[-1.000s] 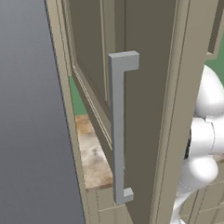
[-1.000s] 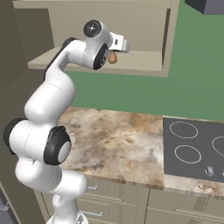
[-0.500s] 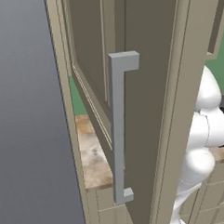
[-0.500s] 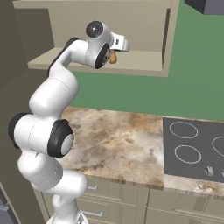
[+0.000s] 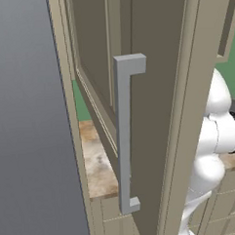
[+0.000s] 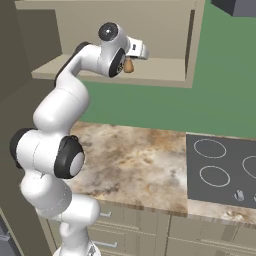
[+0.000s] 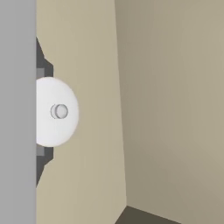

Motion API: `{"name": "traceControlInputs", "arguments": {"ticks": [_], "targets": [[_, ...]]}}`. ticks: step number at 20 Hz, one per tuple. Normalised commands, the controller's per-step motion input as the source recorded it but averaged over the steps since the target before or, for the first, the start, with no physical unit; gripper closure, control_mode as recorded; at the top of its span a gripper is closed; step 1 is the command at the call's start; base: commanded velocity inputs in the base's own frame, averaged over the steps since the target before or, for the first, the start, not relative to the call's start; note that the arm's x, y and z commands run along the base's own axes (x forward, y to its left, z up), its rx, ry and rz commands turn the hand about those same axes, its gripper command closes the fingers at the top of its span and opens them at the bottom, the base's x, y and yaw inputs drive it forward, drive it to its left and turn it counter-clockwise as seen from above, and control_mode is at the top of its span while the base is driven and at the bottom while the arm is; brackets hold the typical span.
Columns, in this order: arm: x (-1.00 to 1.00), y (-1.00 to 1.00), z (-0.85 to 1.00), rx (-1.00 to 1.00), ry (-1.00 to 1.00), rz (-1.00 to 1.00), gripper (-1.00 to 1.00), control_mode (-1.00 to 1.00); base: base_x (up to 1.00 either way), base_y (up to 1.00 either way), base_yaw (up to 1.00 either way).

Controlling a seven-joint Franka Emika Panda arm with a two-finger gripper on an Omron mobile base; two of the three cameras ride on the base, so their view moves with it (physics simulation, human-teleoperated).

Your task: Retrieve the shaker from the cabinet and place it next the steak on a plate on the dining table.

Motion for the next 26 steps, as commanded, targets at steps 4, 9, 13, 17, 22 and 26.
{"name": "traceControlInputs", "arguments": {"ticks": [4, 9, 13, 17, 22, 26], "targets": [[-0.31, -0.03, -0.03, 0.0, 0.02, 0.0, 1.0, -1.0, 0.0, 0.0, 0.0], [-0.93, -0.28, 0.0, 0.0, -0.03, 0.0, 1.0, -1.0, 0.0, 0.0, 0.0], [-1.0, -0.29, 0.0, 0.0, -0.08, 0.0, 1.0, -1.0, 0.0, 0.0, 0.0], [-1.0, -0.26, 0.0, 0.0, -0.08, 0.0, 1.0, -1.0, 0.0, 0.0, 0.0], [-1.0, -0.07, -0.04, 0.0, -0.06, 0.0, 1.0, -1.0, 0.0, 0.0, 0.0], [-1.0, 0.0, -0.12, -0.02, -0.01, 0.0, 1.0, -1.0, 0.0, 0.0, 0.0]]}}
